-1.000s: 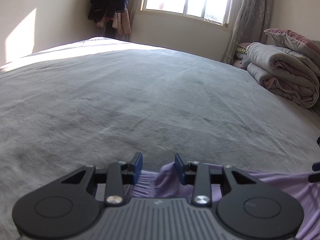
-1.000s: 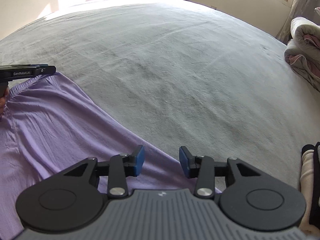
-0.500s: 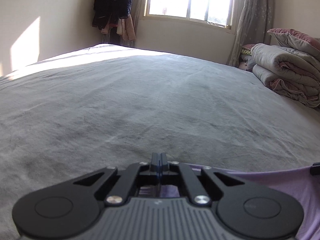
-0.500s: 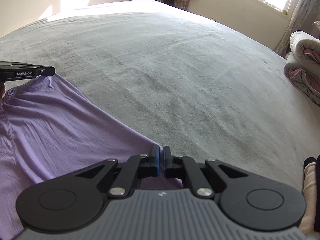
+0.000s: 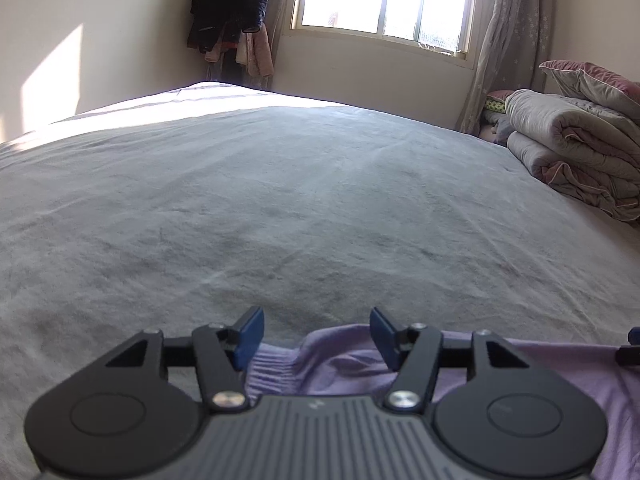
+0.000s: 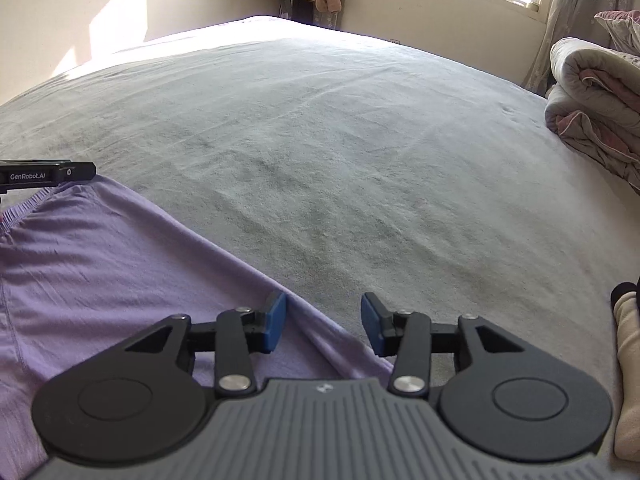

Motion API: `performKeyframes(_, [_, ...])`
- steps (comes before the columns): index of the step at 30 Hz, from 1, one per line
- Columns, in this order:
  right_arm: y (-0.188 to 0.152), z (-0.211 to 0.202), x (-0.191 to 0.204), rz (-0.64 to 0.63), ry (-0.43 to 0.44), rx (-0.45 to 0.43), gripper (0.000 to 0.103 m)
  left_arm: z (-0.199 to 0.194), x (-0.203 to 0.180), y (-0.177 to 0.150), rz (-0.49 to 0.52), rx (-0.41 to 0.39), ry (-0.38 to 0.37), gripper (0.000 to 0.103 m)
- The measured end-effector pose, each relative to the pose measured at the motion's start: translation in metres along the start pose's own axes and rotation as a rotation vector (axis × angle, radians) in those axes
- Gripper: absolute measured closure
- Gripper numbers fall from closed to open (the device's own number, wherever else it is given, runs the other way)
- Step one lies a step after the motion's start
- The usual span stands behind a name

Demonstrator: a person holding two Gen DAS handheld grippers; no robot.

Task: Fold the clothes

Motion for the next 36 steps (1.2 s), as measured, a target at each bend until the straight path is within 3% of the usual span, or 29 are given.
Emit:
performKeyframes(8, [-0.028, -0.052, -0.057, 0.077, -0.088, -0.002, 0.057, -0.014, -0.016, 0.01, -0.017, -0.014, -0.126, 0.042])
performKeyframes(16, [-0.064, -0.082, -0.119, 0.109, -0.234, 0.072, 0.057, -0.008, -0.061, -0.002, 0.108, 0.054, -0.309, 0.042])
performKeyframes(23, [-0.082, -0.064, -0.126, 0.058, -0.183, 0.156, 0.062, -0.007, -0.096, -0.018, 0.186, 0.106, -0.493, 0.042])
performKeyframes(25, [-0.084, -0.058, -0.125, 0.054, -0.155, 0.157, 0.08, -0.007, -0.103, -0.022, 0.202, 0.117, -0.525, 0.042])
performKeyframes(26, [-0.083, -0.056, -0.122, 0.047, -0.127, 0.159, 0.103, -0.007, -0.106, -0.024, 0.21, 0.122, -0.541, 0.042])
performKeyframes(30, [-0.075, -0.056, -0.115, -0.037, -0.209, 0.133, 0.103, -0.008, -0.115, -0.029, 0.232, 0.137, -0.583, 0.042])
performKeyframes(33, [-0.068, -0.054, -0.126, -0.012, -0.315, 0.083, 0.103, -0.007, -0.116, -0.03, 0.232, 0.143, -0.59, 0.042])
performKeyframes(36, [-0.068, -0.056, -0.125, 0.011, -0.252, 0.069, 0.103, -0.007, -0.116, -0.031, 0.232, 0.148, -0.592, 0.042])
Point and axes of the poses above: each gripper's, at about its wrist camera, not at the fingertips, and z roughly the way its jaws point, x to its left, y to its top, the point moved 4 cm from there along z, roughly the way its jaws point
